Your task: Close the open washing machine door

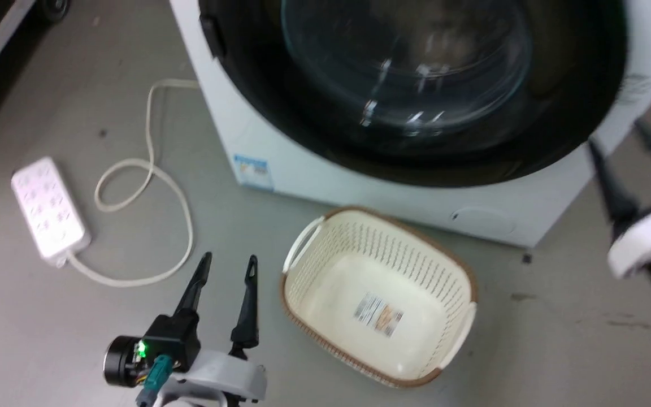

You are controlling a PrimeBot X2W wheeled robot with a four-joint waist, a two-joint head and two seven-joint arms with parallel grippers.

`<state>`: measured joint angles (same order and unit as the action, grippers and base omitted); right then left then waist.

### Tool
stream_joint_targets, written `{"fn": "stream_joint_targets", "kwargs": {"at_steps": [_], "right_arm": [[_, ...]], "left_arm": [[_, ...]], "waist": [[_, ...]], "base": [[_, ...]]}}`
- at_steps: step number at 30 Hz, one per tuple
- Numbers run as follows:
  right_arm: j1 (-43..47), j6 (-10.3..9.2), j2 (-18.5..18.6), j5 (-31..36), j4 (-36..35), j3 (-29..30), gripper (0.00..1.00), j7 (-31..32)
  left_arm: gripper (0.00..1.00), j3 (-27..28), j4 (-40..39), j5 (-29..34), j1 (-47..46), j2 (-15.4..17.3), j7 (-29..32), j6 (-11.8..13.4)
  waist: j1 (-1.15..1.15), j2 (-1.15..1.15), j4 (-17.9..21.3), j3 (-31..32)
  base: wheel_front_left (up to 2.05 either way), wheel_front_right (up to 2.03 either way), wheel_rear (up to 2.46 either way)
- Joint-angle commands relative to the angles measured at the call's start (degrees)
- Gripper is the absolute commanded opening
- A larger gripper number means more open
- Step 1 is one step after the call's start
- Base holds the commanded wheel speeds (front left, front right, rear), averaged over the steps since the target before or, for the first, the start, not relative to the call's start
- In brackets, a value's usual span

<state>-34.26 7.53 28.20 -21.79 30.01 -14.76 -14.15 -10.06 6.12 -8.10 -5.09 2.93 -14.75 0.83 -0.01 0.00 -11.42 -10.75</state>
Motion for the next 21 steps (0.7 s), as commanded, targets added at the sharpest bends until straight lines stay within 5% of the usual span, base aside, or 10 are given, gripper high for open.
{"fn": "stream_joint_targets", "kwargs": {"at_steps": [1, 15, 21], "right_arm": [[3.5, -0.04, -1.6, 2.0, -1.8, 1.4, 1.0, -0.5], [31.8, -0.04, -21.9, 16.6, -24.5, 20.6, 1.0, -0.8], [38.6, -0.04, -25.0, 20.2, -28.0, 21.1, 1.0, -0.8]], "left_arm": [[1.0, 0.7, 0.0, 0.3, 0.7, 0.1, -0.2, -0.2], [1.0, 3.1, 2.2, 1.4, 6.3, 0.8, -0.2, -2.6], [1.0, 3.0, 3.3, 2.1, 6.9, 0.9, -0.2, -3.1]], "waist": [[0.01, 0.0, 2.9, 4.1], [0.01, 0.0, 8.0, 11.7], [0.01, 0.0, 8.7, 11.9]], "base": [[0.0, 0.0, 0.0], [0.0, 0.0, 0.0], [0.0, 0.0, 0.0]]}}
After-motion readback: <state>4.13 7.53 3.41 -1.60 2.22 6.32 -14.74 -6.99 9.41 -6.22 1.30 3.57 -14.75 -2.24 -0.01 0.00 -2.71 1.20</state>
